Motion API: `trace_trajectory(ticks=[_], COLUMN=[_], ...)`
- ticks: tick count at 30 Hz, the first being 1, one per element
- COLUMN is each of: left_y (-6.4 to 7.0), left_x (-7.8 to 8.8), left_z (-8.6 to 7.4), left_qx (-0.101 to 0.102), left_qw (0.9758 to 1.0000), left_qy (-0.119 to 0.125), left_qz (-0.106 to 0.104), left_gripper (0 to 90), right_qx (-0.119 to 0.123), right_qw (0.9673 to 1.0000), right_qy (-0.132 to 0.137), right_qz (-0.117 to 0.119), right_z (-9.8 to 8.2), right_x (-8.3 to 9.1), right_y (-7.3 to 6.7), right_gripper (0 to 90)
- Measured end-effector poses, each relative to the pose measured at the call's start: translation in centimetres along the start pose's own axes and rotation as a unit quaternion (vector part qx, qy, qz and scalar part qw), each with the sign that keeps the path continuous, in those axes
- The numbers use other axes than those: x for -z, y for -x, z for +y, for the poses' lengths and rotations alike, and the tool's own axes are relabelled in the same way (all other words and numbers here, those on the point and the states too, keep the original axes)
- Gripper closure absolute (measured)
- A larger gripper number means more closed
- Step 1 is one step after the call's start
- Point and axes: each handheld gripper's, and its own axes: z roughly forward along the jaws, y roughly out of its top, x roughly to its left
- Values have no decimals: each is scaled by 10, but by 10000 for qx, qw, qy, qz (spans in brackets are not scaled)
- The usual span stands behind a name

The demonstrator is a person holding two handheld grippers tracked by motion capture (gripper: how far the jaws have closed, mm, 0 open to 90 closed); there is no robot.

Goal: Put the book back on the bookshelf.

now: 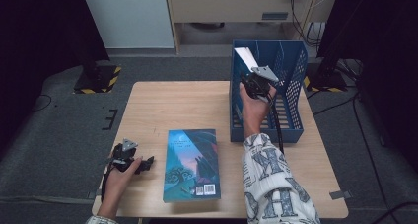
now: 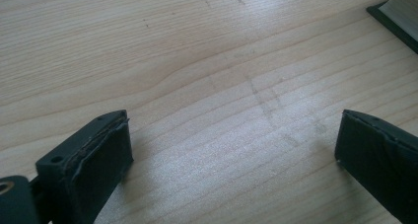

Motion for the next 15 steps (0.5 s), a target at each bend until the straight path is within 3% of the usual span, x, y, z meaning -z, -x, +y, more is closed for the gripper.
trace_trajectory(ticks=[15], left_y=[0], left_x=[-1], left_z=[1], left_qx=[-9], left_qw=[10000], left_qy=[-7], left_qz=[-1], left_gripper=[1], right_qx=[24], right_qw=[10000], right_qy=[-54], right_qz=[-77], right_z=[-6], right_x=[-7], right_y=[-3], right_gripper=[610])
